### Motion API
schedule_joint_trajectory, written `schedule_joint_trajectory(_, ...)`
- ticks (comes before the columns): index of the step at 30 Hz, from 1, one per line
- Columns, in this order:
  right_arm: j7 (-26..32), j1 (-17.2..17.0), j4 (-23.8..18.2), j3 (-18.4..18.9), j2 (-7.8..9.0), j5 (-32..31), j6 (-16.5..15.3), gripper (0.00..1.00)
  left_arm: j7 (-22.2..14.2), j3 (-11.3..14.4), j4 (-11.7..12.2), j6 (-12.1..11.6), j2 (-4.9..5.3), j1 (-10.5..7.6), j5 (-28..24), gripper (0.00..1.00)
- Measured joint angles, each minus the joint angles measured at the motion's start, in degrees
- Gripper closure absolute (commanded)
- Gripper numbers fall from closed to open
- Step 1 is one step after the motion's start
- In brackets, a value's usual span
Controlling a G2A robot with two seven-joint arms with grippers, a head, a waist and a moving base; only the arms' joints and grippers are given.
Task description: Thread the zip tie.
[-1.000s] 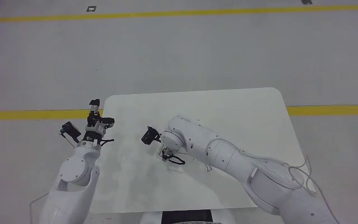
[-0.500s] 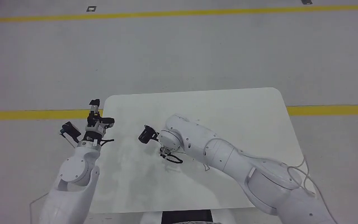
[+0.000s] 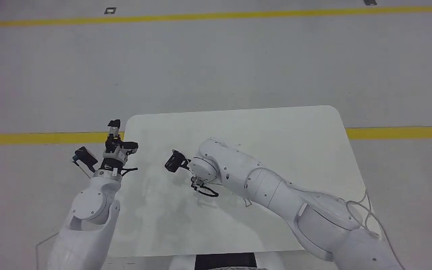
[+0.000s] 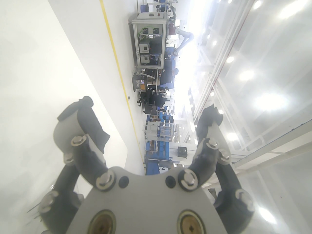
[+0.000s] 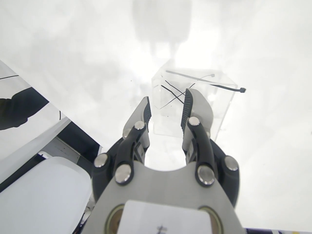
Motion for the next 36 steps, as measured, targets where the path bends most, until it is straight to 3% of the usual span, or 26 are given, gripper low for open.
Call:
schedule_joint_trajectory(7, 1.0, -0.9, -2.9, 1.3, 0.80, -2.6, 1.5, 0.76, 0.0, 0.0, 0.0, 0.0, 0.00, 0.00, 0.0, 0.00)
schedule_joint_trajectory(14, 1.8, -1.9, -2.7, 2.0, 1.23, -5.2, 2.3, 0.76, 0.0, 0.0, 0.0, 0.0, 0.00, 0.00, 0.0, 0.00)
schedule_joint_trajectory(36, 2.5, -2.8, 1.2, 1.6, -1.00, -8.7, 2.4, 0.76, 0.0, 0.0, 0.0, 0.0, 0.00, 0.00, 0.0, 0.00)
